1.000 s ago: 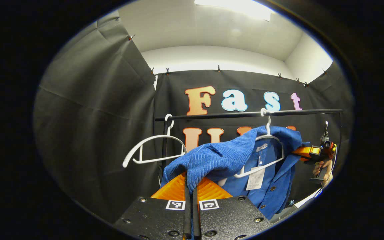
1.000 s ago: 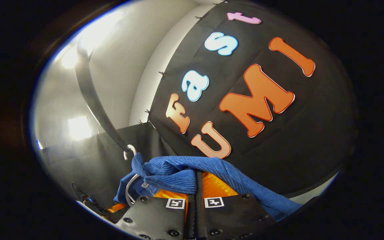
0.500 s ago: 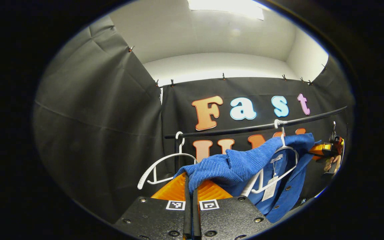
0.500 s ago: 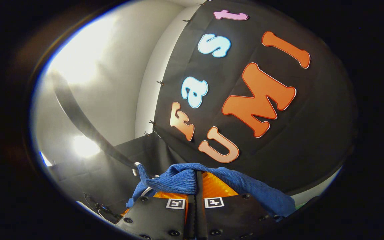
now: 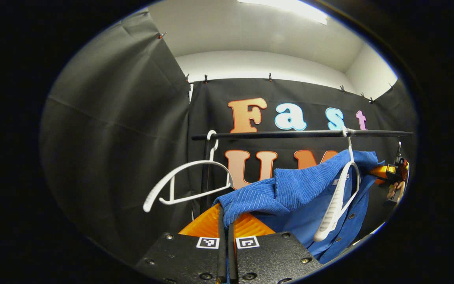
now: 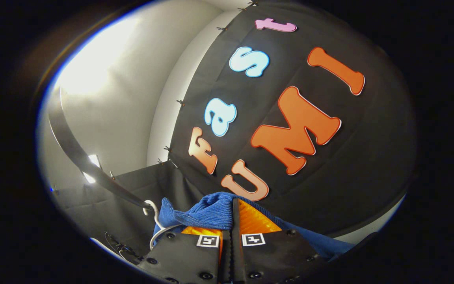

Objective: Grasp the clothes on the hanger with both hands and then place them into the laundry hamper below.

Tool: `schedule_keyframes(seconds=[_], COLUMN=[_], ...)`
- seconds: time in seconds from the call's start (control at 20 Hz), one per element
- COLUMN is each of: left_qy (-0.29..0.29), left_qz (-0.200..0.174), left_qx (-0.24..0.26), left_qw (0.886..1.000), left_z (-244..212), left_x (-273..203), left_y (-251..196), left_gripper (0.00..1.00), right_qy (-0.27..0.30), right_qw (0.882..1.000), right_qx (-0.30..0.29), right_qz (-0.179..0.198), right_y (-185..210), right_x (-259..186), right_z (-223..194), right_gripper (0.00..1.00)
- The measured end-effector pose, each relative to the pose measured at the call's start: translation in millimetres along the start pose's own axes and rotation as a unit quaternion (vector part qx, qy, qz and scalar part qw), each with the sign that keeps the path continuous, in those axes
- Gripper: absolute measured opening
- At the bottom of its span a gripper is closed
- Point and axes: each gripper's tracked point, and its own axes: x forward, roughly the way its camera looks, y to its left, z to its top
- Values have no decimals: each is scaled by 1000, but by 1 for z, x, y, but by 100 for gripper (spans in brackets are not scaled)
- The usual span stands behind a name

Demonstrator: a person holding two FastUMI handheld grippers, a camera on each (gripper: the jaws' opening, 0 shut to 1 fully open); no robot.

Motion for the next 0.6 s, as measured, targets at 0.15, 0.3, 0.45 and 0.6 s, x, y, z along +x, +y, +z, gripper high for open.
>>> schedule_keyframes(seconds=[0.15, 0.3, 0.45, 0.6], left_qy=[29, 45, 55, 67], left_qz=[-13, -20, -20, -19], left_qx=[-23, -29, -25, -27], left_qw=[999, 998, 998, 997], left_z=[-30, -55, -80, -98], left_x=[12, 17, 14, 11], left_y=[-6, -14, -18, -20], left_gripper=[2, 2, 2, 2], right_qy=[4, -3, 10, 21], right_qw=[1000, 998, 996, 994], right_qx=[3, -11, -29, -59], right_qz=[-21, -55, -78, -87], right_y=[-17, -45, -66, -69], right_x=[-2, -1, -6, -12], right_z=[-4, -8, -24, -40], right_gripper=[8, 8, 8, 7])
